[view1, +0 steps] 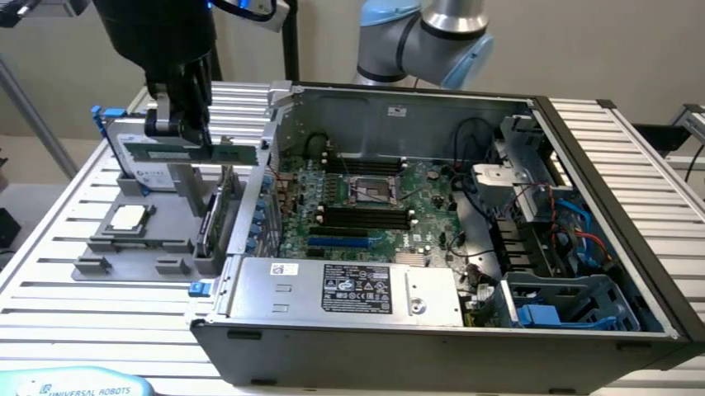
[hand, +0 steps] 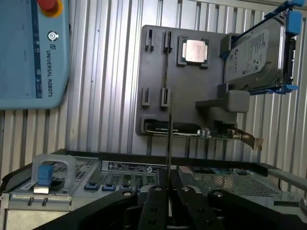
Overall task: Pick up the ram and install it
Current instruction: 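Pick up the ram and move it above insertion slot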
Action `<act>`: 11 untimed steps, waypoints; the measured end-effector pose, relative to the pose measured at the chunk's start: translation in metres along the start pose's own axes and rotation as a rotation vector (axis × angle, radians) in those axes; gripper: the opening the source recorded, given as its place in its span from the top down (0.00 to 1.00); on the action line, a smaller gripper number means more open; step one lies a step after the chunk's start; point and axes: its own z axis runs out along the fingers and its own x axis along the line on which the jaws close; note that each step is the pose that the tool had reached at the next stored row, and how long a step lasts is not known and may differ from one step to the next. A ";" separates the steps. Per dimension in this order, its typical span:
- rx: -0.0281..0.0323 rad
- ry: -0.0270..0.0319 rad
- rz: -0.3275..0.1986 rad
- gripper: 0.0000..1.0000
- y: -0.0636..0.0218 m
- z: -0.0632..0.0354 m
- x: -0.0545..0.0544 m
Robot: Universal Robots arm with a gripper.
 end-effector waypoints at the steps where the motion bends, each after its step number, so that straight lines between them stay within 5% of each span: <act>1: 0.0001 -0.0008 0.000 0.86 -0.0048 -0.0002 0.000; 11: 0.0003 -0.0057 0.000 0.86 -0.0497 -0.0024 0.003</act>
